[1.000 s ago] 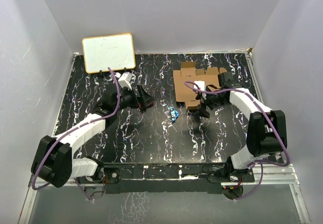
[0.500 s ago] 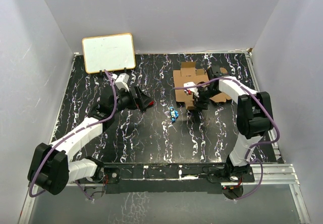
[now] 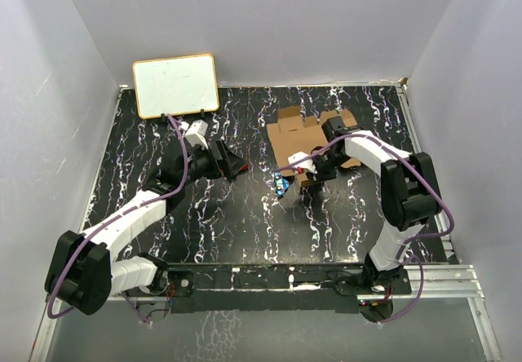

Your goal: Fold the paper box

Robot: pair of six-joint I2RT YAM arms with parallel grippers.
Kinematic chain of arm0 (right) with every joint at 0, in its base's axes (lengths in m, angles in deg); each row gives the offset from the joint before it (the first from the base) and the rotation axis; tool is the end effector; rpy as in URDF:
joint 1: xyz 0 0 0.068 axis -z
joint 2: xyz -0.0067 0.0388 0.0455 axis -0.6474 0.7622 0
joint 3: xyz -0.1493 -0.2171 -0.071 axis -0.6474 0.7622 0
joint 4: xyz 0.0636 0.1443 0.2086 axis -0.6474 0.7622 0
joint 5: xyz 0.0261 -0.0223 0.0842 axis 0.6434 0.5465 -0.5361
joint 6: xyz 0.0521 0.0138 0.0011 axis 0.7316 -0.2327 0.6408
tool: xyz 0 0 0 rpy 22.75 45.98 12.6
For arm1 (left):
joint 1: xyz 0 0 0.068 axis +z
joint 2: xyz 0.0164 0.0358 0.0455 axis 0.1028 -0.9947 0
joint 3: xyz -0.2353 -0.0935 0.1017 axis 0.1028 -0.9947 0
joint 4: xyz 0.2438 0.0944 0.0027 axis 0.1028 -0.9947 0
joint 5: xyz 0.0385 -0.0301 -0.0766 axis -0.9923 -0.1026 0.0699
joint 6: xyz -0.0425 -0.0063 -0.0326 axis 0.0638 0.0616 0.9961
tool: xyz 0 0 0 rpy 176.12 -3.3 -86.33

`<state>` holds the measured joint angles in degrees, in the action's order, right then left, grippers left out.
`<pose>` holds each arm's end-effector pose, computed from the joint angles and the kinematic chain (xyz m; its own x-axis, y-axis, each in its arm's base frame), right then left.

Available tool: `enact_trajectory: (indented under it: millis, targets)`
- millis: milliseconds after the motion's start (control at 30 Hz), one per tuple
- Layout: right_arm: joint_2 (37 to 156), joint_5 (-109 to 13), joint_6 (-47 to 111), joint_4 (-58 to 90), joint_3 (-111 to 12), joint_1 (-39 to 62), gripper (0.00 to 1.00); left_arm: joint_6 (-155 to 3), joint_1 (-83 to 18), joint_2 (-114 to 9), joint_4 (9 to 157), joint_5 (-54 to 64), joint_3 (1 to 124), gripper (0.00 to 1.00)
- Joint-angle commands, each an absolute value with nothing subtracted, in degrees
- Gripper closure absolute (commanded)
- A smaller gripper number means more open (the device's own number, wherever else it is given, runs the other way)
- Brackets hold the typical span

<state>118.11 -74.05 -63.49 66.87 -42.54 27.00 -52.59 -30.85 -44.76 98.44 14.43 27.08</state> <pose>0.3107 0.0938 0.1825 0.2188 -0.8055 -0.5507 -0.9743 -0.2118 -0.0773 0.2355 -0.1213 0.2585 -0.5534 -0.3450 -0.7581 0.4288 0.6623 -0.6144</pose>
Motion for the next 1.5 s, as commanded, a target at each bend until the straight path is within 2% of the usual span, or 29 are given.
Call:
enact_trajectory:
  millis: [0, 500, 700, 767, 933, 1000, 1133, 1267, 1467]
  targets:
    - [112.1, -73.0, -70.5, 69.0, -39.9, 23.7, 0.91, -52.4, -30.6, -43.8, 98.1, 14.6, 27.7, 0.08]
    - [108.6, -71.4, -73.9, 64.7, -33.0, 9.4, 0.92, -53.4, -30.2, -41.4, 92.9, 9.5, 28.0, 0.08]
    - [106.5, -70.5, -72.4, 63.9, -33.0, 8.4, 0.88, -54.6, -29.0, -39.9, 89.6, 6.7, 27.7, 0.09]
    - [104.9, -70.0, -70.2, 62.8, -31.9, 8.6, 0.85, -54.9, -28.4, -39.9, 89.7, 6.9, 27.5, 0.09]
    - [99.5, -75.6, -66.4, 61.8, -29.5, 14.1, 0.56, -55.8, -26.8, -42.1, 89.4, 9.3, 28.2, 0.11]
    - [97.4, -79.4, -65.9, 62.4, -29.1, 17.5, 0.48, -56.3, -26.2, -43.5, 89.1, 10.1, 28.9, 0.13]
    - [94.5, -91.9, -65.3, 64.0, -27.1, 24.0, 0.37, -57.4, -24.8, -47.3, 89.4, 12.6, 30.9, 0.14]
    - [93.0, -108.9, -67.3, 65.5, -22.5, 29.3, 0.22, -56.7, -22.9, -51.8, 91.0, 19.6, 33.1, 0.16]
    - [92.6, -110.5, -64.1, 64.5, -21.9, 31.7, 0.20, -52.9, -22.5, -56.7, 94.6, 29.0, 35.0, 0.29]
